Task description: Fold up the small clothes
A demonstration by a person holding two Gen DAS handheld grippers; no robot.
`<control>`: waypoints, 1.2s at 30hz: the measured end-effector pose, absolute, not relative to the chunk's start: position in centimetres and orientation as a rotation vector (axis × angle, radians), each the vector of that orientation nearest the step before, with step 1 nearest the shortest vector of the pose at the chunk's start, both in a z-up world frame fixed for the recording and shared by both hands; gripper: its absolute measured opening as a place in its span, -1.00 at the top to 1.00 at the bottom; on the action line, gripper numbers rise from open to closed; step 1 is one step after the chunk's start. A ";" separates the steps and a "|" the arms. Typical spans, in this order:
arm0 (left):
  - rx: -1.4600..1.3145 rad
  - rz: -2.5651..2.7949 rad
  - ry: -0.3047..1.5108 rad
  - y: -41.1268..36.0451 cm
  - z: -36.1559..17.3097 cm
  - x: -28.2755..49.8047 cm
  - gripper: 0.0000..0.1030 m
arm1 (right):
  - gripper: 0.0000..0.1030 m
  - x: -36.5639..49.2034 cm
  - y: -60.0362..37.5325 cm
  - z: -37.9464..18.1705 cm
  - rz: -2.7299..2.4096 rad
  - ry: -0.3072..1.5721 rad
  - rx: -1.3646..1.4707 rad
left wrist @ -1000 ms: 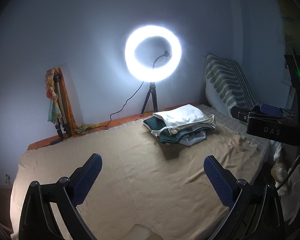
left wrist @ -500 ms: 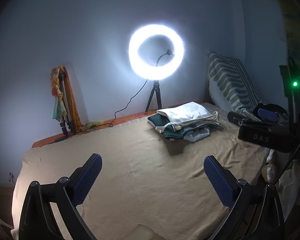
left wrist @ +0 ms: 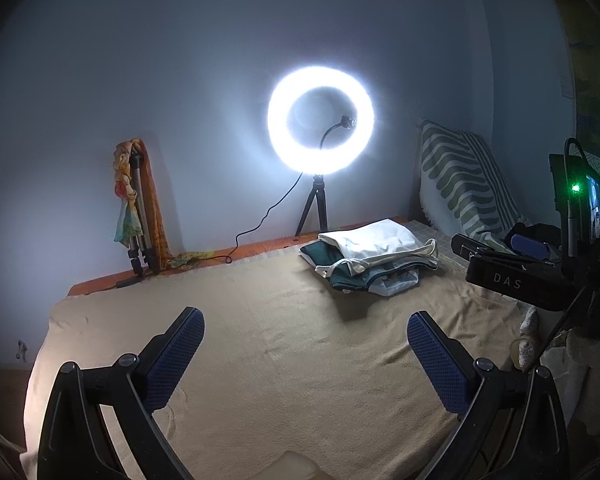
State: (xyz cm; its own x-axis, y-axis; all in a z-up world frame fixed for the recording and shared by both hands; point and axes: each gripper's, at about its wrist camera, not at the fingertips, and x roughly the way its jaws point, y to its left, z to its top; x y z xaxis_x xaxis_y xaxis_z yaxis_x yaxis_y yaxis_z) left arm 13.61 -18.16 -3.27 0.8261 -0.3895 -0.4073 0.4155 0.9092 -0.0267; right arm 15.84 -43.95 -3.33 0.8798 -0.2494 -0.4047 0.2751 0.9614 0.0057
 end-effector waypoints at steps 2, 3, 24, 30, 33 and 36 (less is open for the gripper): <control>0.067 -0.423 0.412 -18.1 -3.2 13.4 -0.99 | -1.00 15.9 -44.0 -3.4 -0.278 0.415 0.065; 0.068 -0.422 0.407 -18.0 -3.1 13.3 -0.99 | -1.00 16.0 -44.0 -3.5 -0.280 0.416 0.065; 0.048 -0.418 0.364 -16.9 -2.5 12.4 -0.99 | -1.00 16.1 -44.1 -3.7 -0.280 0.414 0.061; 0.045 -0.413 0.372 -16.7 -2.6 12.7 -0.99 | -1.00 15.9 -43.6 -3.9 -0.271 0.416 0.051; 0.047 -0.404 0.367 -16.6 -2.6 12.6 -0.99 | -1.00 15.9 -43.2 -4.0 -0.264 0.414 0.046; 0.045 -0.394 0.360 -16.2 -2.6 12.6 -0.99 | -1.00 15.8 -42.8 -4.0 -0.260 0.414 0.043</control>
State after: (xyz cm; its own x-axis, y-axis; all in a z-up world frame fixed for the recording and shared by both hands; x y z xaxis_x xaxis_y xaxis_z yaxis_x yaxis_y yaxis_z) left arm 12.63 -16.25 -2.61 0.8608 -0.3675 -0.3520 0.3833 0.9232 -0.0266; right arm 15.85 -42.83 -4.04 0.8828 -0.2408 -0.4033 0.2581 0.9660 -0.0119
